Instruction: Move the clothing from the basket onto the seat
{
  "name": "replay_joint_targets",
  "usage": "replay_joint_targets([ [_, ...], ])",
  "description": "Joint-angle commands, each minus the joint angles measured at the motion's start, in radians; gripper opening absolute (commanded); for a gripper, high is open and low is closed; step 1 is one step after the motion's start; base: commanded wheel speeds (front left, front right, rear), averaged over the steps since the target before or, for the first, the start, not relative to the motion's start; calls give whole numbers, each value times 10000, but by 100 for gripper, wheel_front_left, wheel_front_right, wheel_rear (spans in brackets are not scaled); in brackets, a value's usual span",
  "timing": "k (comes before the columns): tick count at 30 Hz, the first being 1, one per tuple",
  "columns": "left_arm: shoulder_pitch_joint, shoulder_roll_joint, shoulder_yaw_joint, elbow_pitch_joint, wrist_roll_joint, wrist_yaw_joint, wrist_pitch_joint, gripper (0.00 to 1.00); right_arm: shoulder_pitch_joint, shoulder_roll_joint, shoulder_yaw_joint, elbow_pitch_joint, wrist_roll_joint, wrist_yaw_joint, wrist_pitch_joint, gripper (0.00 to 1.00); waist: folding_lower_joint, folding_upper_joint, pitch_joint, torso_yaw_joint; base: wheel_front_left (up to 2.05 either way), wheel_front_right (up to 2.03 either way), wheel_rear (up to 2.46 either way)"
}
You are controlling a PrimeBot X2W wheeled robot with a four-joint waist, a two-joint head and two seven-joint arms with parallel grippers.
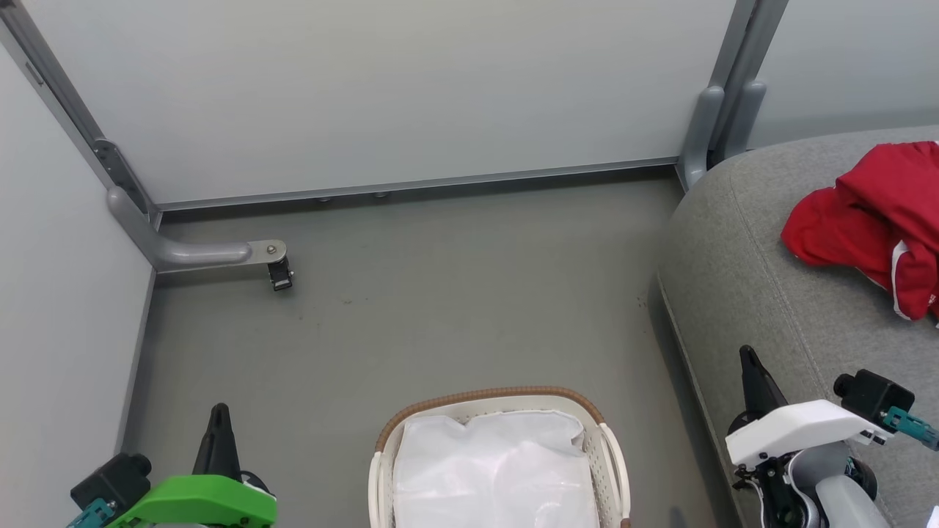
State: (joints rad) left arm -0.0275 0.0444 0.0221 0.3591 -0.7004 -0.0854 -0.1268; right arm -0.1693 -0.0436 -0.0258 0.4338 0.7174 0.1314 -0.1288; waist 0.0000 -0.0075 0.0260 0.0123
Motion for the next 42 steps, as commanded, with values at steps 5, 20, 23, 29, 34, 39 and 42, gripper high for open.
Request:
replay_joint_targets([
  [5,-375,45,117,-251,-931,-88,223,0,35,-64,-117,-329,907,-4,245,0,0,21,-14,-7,0,0,0],
  [20,-516,55,311,-451,-2797,-178,732,0,153,-71,-296,-690,2741,-5,745,0,0,30,-53,-26,0,0,0],
  [23,-536,57,342,-487,-3113,-195,817,0,178,-72,-328,-753,3059,-6,835,0,0,32,-60,-30,0,0,0],
  [29,-587,61,406,-558,-3766,-221,989,0,227,-74,-395,-877,3701,-6,1017,0,0,35,-76,-37,0,0,0],
  [34,-634,63,465,-612,-4290,-245,1139,0,267,-76,-447,-977,4214,-7,1153,0,0,38,-89,-44,0,0,0],
  [39,-647,65,517,-655,-4784,-275,1267,0,303,-78,-492,-1069,4685,-7,1288,0,0,41,-102,-50,0,0,0],
  [42,-668,67,548,-690,-5074,-292,1347,0,306,-79,-522,-1124,4983,-7,1372,0,0,43,-110,-54,0,0,0],
])
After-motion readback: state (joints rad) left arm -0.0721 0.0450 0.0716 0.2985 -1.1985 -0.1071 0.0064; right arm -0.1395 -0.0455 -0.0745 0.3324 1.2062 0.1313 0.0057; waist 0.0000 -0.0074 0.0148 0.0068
